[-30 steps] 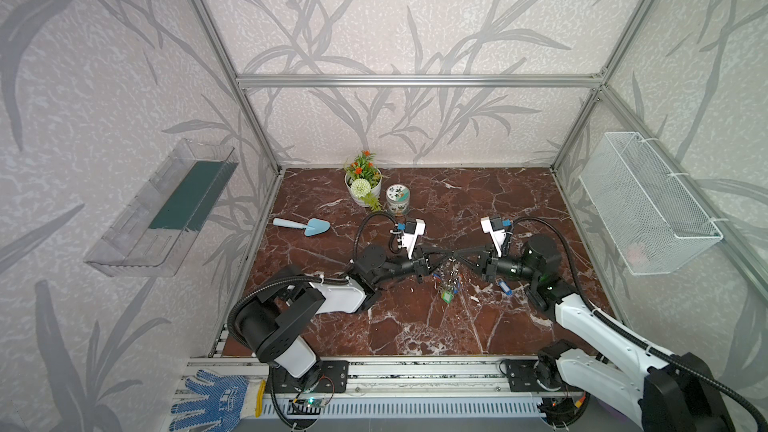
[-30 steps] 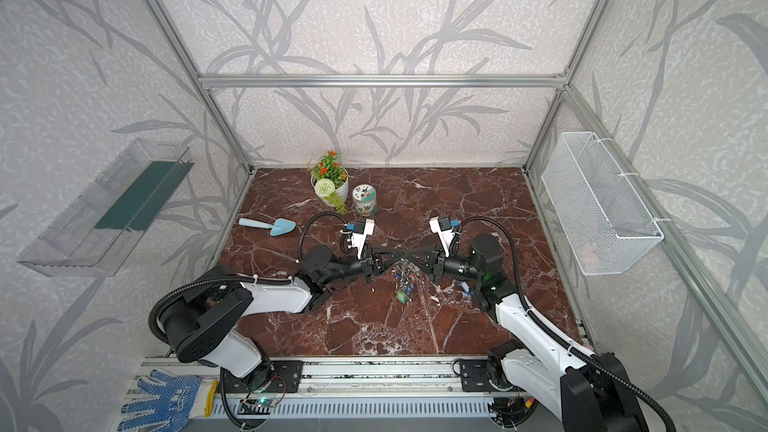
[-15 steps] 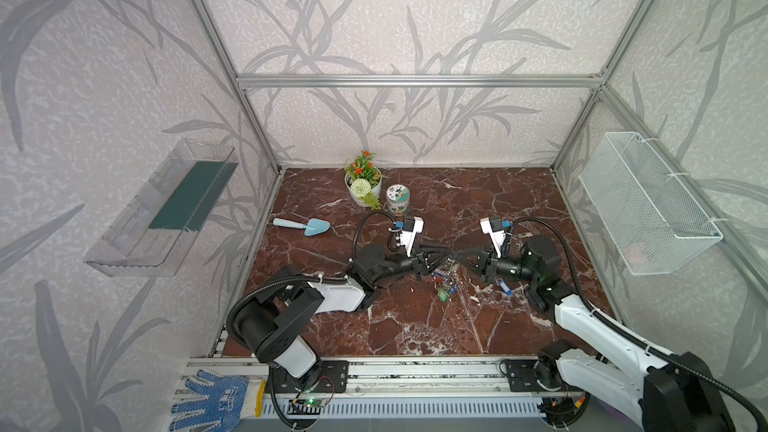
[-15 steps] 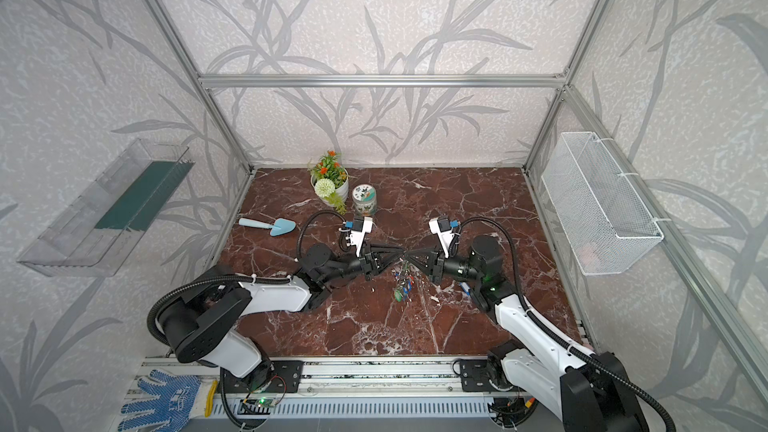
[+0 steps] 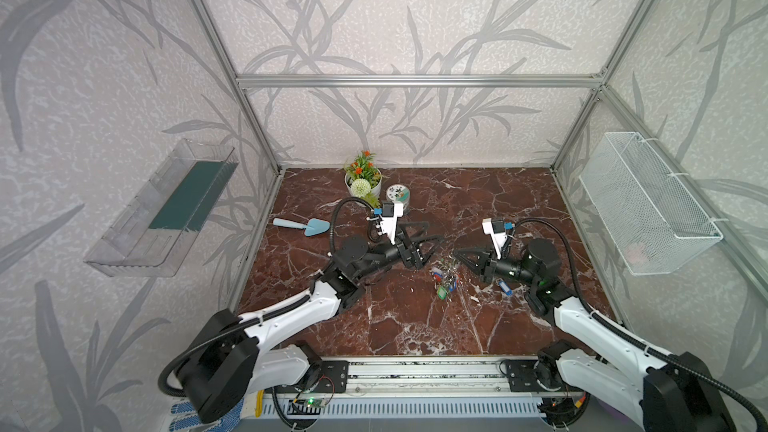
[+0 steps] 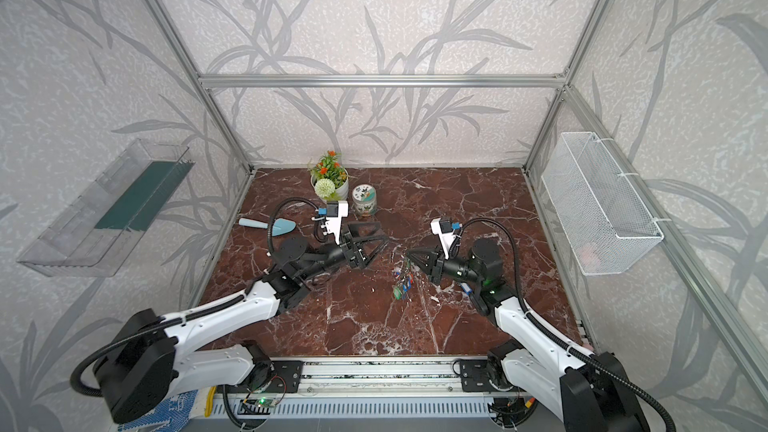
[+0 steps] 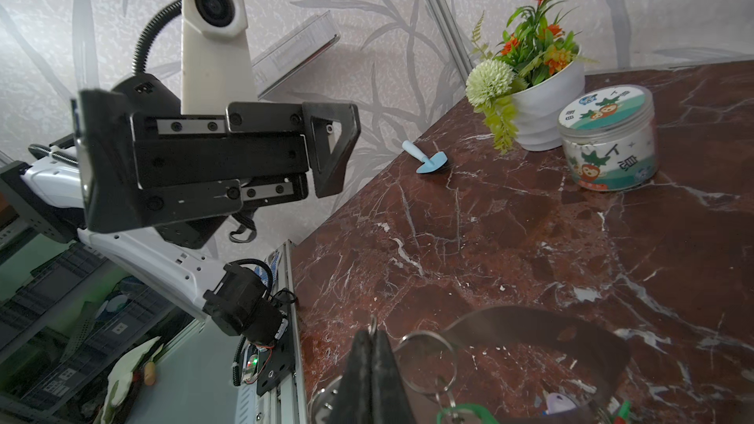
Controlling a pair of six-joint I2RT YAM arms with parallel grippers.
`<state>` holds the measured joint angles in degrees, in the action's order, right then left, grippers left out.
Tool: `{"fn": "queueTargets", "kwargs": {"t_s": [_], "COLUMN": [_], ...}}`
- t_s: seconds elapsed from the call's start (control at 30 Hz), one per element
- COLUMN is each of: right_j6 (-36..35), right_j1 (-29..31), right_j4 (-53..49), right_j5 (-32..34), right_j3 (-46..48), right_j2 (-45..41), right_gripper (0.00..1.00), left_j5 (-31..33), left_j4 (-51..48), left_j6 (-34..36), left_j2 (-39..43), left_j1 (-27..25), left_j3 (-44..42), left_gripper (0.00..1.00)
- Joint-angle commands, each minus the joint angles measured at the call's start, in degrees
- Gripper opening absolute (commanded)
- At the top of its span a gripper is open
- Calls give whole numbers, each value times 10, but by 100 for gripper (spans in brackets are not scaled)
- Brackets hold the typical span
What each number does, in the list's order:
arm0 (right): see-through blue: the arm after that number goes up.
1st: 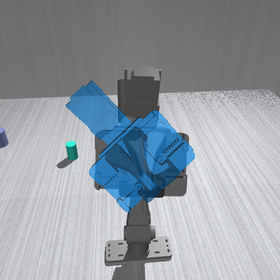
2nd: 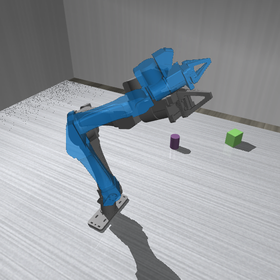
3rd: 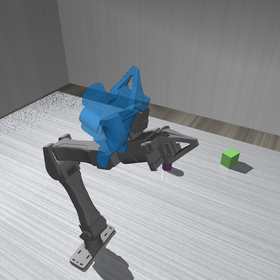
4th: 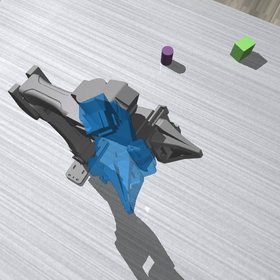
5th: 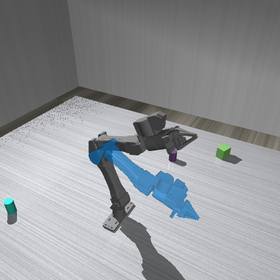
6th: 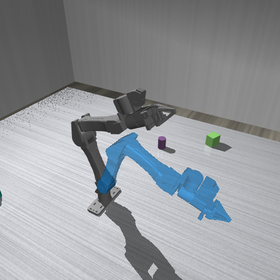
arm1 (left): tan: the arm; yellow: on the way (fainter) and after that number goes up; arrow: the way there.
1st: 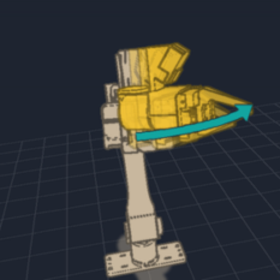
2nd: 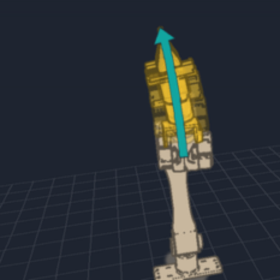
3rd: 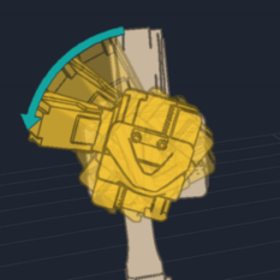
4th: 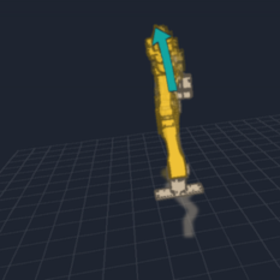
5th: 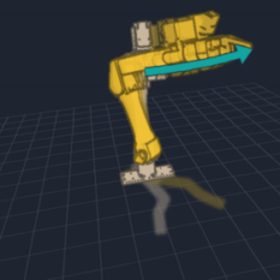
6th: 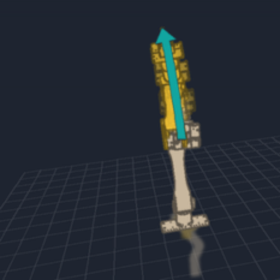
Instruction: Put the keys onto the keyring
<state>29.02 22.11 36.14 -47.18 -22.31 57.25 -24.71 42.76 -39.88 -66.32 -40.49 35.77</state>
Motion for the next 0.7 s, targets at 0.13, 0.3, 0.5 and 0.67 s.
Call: {"fn": "queueTargets", "kwargs": {"t_s": [0.13, 0.3, 0.5, 0.67], "right_j6": [-90, -124, -136, -127], "right_j1": [24, 36, 34, 7], "right_j4": [29, 5, -62, -132], "right_j5": [79, 179, 259, 334], "right_j3": [1, -14, -76, -123], "right_j2": [-18, -7, 8, 11], "right_gripper": [0, 0, 0, 0], "left_j5": [155, 149, 105, 53], "left_j4": [-332, -412, -421, -434], "left_j6": [52, 61, 97, 122], "left_j2": [100, 88, 61, -15], "left_j1": [16, 32, 33, 12], "left_j3": [43, 68, 74, 112], "left_gripper": [99, 99, 95, 84]}}
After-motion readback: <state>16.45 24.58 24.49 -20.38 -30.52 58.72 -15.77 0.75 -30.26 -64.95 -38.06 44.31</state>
